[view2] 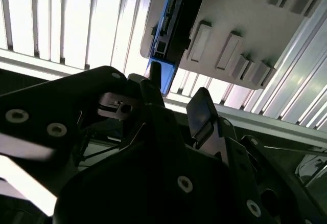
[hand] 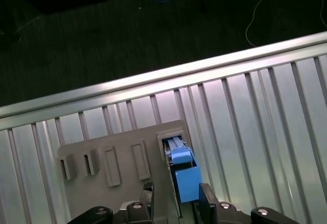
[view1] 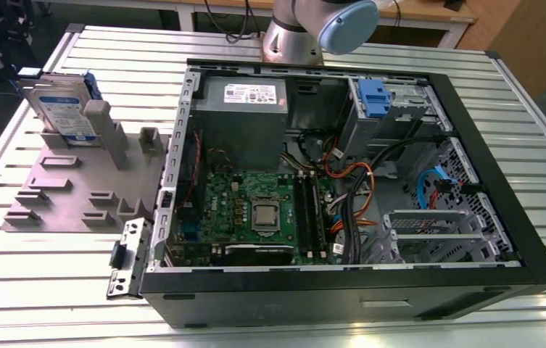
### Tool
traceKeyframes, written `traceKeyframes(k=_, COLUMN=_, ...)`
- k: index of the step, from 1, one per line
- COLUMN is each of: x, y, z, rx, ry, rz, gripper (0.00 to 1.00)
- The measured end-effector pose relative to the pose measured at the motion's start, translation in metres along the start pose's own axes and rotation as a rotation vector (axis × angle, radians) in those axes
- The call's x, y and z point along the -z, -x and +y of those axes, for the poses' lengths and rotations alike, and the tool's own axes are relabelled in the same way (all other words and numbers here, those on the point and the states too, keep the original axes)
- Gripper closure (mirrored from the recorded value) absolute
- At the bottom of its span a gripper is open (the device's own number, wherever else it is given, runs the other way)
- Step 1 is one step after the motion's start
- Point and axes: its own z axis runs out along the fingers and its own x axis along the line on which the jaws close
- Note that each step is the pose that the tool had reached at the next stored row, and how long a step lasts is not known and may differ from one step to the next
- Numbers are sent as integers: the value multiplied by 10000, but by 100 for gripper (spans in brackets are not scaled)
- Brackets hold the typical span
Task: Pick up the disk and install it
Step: 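Pick up the disk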
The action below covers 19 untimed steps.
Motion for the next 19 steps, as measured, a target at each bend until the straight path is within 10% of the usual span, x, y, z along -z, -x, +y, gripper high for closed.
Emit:
traceKeyframes(k=8, x=-24, y=1, z=1, rx=943, ry=-20, rz=3, gripper=53)
traceKeyframes(k=19, x=-76, y=56, z=15, rx=1138, ry=-15, rz=8, gripper=53)
